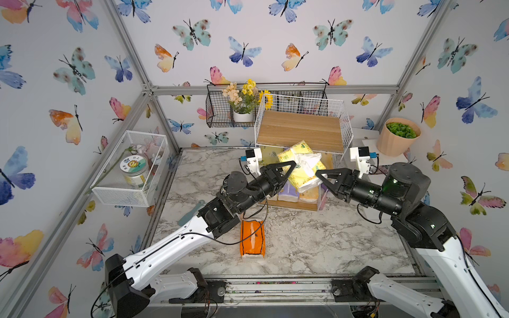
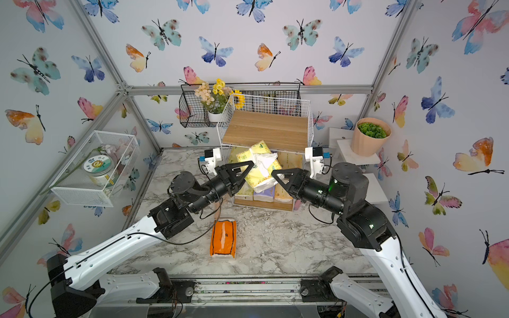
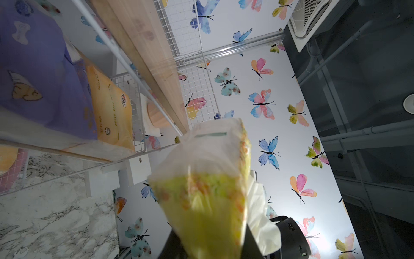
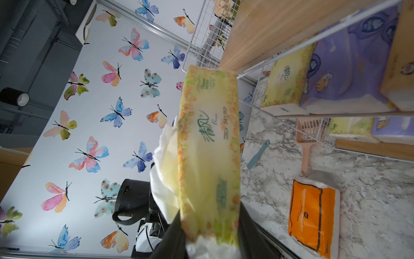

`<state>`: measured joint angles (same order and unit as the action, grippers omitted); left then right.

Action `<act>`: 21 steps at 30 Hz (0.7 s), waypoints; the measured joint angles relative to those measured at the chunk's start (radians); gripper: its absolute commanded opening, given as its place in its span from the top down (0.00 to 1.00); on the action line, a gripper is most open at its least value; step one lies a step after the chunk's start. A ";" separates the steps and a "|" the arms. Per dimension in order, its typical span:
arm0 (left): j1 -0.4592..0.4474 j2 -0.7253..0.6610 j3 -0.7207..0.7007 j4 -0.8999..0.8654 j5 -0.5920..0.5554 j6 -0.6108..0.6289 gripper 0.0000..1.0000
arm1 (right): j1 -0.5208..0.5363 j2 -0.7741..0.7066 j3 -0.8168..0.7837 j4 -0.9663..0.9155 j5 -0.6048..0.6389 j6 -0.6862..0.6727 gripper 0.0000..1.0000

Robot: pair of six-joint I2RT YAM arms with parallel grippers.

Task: Remove the tissue boxes from the shelf
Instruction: Pick up a box of tissues from the shelf, then place the box of tissues at the center of the board.

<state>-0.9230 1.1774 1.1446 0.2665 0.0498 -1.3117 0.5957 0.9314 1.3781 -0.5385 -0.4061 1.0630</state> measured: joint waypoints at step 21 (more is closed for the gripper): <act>-0.067 -0.207 -0.438 -0.506 0.117 0.306 0.88 | 0.000 0.040 0.126 -0.365 0.182 -0.290 0.26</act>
<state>-0.9901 0.9703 0.7063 -0.2394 0.1665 -1.0054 0.5957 0.9718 1.5043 -0.9031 -0.2237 0.7734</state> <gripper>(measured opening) 0.258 0.758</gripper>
